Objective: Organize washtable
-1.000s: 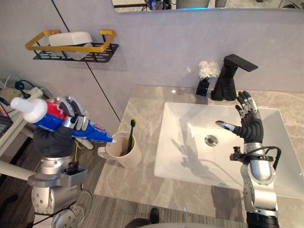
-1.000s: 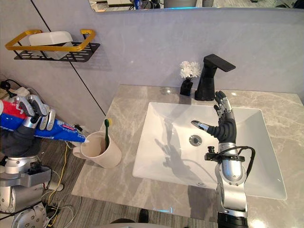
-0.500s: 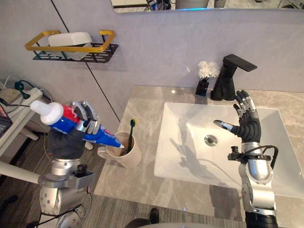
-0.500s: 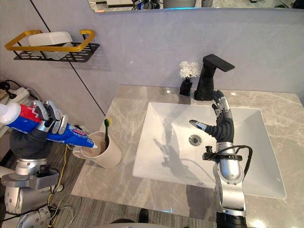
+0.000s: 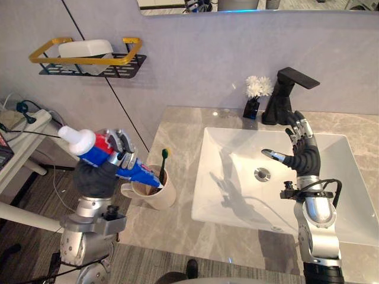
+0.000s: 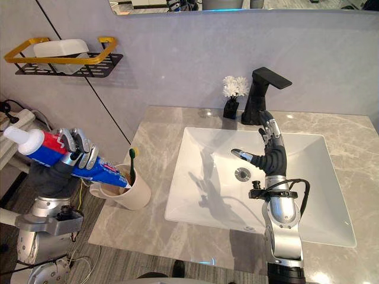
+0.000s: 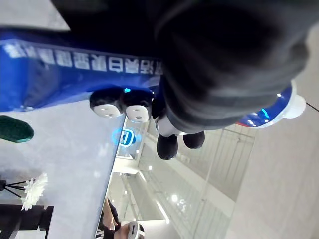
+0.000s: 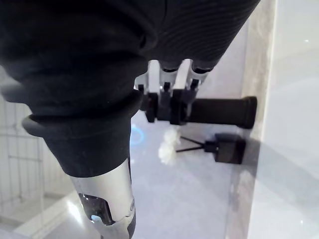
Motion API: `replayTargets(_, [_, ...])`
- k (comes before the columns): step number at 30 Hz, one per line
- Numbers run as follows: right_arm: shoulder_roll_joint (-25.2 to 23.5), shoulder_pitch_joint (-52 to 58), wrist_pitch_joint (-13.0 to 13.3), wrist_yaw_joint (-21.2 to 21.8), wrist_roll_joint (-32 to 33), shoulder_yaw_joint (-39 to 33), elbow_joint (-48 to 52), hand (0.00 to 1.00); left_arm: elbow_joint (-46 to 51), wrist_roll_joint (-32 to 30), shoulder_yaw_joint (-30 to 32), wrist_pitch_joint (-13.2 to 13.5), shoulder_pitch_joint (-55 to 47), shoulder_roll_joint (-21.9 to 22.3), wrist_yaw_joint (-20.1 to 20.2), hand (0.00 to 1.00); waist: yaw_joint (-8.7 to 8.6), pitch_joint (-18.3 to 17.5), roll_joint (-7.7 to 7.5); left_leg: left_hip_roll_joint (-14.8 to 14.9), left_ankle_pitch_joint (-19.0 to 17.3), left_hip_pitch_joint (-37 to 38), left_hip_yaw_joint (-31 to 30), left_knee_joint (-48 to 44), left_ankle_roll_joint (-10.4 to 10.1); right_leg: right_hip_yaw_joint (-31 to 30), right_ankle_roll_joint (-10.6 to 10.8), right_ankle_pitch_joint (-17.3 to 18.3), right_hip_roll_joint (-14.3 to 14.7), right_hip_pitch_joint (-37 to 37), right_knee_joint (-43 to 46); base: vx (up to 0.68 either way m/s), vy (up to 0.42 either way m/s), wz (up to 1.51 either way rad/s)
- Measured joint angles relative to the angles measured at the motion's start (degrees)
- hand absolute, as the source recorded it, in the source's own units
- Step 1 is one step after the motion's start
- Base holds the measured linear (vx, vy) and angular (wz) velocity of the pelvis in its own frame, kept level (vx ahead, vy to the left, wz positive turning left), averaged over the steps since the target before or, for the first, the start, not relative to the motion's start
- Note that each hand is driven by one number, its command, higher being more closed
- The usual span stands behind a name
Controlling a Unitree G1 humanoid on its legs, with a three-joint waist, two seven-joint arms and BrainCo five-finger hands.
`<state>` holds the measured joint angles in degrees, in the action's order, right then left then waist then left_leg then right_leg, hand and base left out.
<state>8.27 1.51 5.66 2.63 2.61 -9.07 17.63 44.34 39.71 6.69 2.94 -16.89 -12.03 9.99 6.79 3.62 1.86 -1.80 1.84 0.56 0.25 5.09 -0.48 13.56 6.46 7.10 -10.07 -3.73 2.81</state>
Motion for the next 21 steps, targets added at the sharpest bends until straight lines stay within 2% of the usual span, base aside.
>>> replayTargets(11, [0.00, -0.04, 0.00, 0.89, 0.02, 0.02, 0.00, 0.00, -1.79, -0.04, -0.35, 0.10, 0.10, 0.32, 0.01, 1.00, 0.00, 0.16, -0.26, 0.03, -0.02, 0.06, 0.42, 0.08, 0.02, -0.77, 0.11, -0.33, 0.01, 0.24, -0.13, 0.00, 0.001, -0.02])
replayTargets(21, [0.00, -1.27, -0.46, 1.22, 0.02, -0.36, 0.00, 0.00, -4.07, -0.57, -0.51, 0.02, 0.02, 1.52, 0.01, 1.00, -0.04, 0.78, -1.21, 0.00, -0.03, -0.46, 1.33, 0.11, 0.04, -1.25, 0.08, -0.74, -0.04, 1.08, -0.14, 0.00, 0.003, -0.03])
